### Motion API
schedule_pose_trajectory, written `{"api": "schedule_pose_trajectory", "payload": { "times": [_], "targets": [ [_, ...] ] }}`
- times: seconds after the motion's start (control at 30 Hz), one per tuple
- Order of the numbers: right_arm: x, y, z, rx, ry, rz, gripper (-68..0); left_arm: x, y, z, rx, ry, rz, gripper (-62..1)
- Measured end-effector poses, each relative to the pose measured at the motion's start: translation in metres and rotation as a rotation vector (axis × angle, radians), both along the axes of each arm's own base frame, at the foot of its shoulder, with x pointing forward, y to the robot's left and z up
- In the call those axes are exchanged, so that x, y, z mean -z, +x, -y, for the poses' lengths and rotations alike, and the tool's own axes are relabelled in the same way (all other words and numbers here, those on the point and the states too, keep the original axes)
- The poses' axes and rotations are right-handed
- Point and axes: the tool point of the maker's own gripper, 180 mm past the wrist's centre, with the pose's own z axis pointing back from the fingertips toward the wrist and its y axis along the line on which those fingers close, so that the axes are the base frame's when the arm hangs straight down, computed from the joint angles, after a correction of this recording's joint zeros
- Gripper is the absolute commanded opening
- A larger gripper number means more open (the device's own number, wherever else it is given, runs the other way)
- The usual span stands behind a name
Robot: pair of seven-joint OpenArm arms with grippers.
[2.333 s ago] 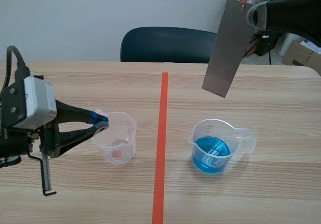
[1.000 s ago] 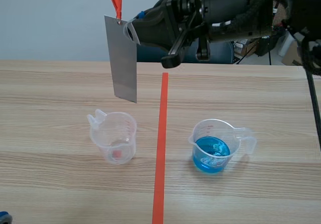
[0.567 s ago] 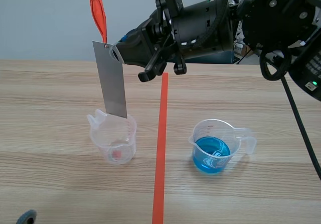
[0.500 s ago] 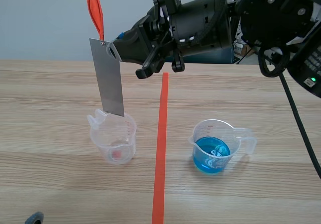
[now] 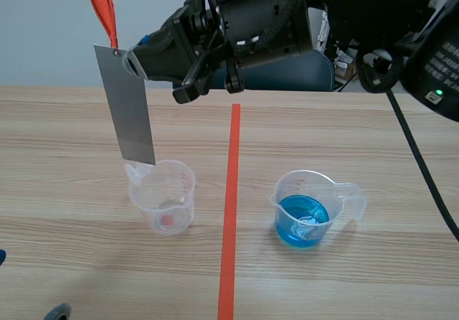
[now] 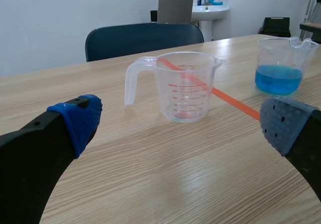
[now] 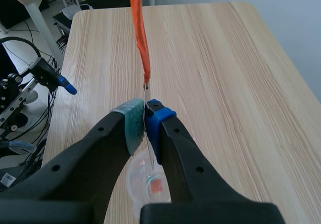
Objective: Do the redox reaction experiment. move the plate over the left beaker
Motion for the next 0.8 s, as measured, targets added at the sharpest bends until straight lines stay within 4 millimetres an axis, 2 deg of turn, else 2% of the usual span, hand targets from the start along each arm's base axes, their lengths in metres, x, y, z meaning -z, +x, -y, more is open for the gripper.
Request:
{"api": "schedule_pose_trajectory", "payload": {
  "times": [0.8],
  "targets": [
    [0.0045, -0.0041, -0.0024, -0.013, -0.012, -0.005, -66.9, -0.0001, 0.0002, 0.001, -0.01, -0.009, 0.002, 1.4]
  ]
}}
